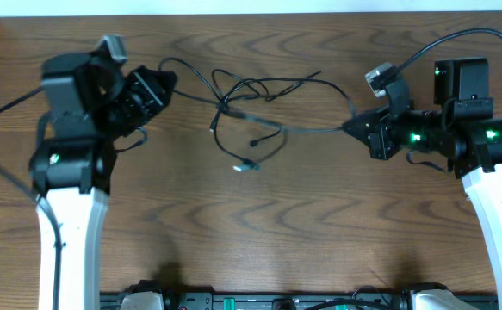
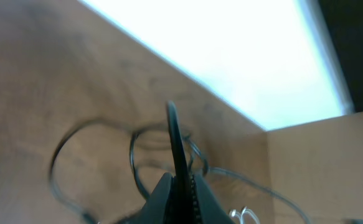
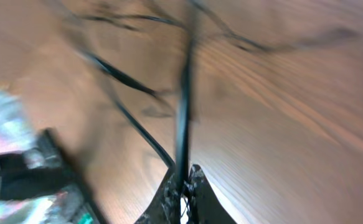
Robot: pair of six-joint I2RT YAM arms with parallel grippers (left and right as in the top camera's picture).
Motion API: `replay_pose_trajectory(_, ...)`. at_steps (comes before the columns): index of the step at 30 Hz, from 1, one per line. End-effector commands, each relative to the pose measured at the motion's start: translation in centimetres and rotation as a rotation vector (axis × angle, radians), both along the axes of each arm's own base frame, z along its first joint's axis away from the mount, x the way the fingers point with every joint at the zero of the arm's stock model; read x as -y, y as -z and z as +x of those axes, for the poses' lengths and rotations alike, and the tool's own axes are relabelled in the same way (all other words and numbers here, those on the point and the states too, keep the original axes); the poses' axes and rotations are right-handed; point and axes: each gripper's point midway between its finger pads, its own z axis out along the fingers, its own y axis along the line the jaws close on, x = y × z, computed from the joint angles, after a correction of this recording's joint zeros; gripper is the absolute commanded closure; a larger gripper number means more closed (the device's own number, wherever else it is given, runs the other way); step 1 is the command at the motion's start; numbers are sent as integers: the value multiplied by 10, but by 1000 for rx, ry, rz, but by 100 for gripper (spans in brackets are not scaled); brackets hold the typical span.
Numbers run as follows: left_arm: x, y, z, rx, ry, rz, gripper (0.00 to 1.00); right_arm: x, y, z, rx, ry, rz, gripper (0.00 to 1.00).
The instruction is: Untangle cables
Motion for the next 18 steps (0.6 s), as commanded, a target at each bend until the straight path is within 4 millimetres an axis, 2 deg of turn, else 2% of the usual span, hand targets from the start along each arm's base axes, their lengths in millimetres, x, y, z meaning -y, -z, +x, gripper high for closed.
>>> replay_pose_trajectory(1,-13,-37,-10,144,-33,32,92,60,27,17,-67,330,-263,99)
replay_pose_trajectory(4,-15,-76,-20,296,-44,49,93,84,39,15,-123,476,-343,99)
replay_pose_trajectory(7,-16,-108,-28,418,-60,60,93,91,46,13,-144,515,-371,99)
replay_pose_trajectory(9,-20,-128,-33,487,-99,50,93,94,50,12,-151,520,-386,99)
replay_pose_trajectory(10,-20,-144,-39,530,-119,9,92,90,51,11,-158,508,-372,99)
replay_pose_trajectory(12,-19,-152,-43,543,-119,-34,93,78,49,11,-163,469,-313,97)
replay_pose_trajectory(14,-12,-155,-46,550,-82,-53,93,61,43,12,-161,412,-229,67)
replay_pose_trajectory(15,-9,-154,-46,546,-59,-63,93,51,39,13,-158,378,-176,58)
replay_pose_trajectory(18,2,-149,-46,525,16,-83,92,27,25,14,-146,291,-47,44)
